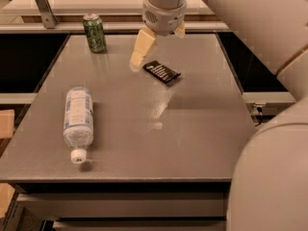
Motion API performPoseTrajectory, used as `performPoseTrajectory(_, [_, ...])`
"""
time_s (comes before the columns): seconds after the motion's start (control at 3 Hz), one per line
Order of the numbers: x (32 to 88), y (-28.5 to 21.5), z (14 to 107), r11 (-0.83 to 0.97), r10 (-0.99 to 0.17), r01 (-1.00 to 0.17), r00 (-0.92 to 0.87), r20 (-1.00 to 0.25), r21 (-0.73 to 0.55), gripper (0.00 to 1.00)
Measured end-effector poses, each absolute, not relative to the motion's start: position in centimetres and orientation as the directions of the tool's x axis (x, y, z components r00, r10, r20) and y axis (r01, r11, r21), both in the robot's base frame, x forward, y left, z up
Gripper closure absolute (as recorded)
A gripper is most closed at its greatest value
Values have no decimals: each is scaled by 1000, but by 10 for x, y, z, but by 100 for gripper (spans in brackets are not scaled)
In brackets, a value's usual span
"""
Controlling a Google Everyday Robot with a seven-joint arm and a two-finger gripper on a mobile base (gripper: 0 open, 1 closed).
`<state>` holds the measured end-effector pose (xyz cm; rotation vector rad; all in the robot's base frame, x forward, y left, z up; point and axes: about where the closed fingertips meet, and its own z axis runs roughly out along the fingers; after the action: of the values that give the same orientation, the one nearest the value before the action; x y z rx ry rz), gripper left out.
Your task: Pick rxbar chocolate
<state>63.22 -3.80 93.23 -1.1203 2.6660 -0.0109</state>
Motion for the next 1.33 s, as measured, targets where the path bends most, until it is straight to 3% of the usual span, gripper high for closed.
performPoseTrajectory(0.67, [665,-33,919,727,-680,-683,-700,-219,-75,0])
performPoseTrajectory(1.33, [685,-52,905,815,-571,-579,-788,-231,-39,0])
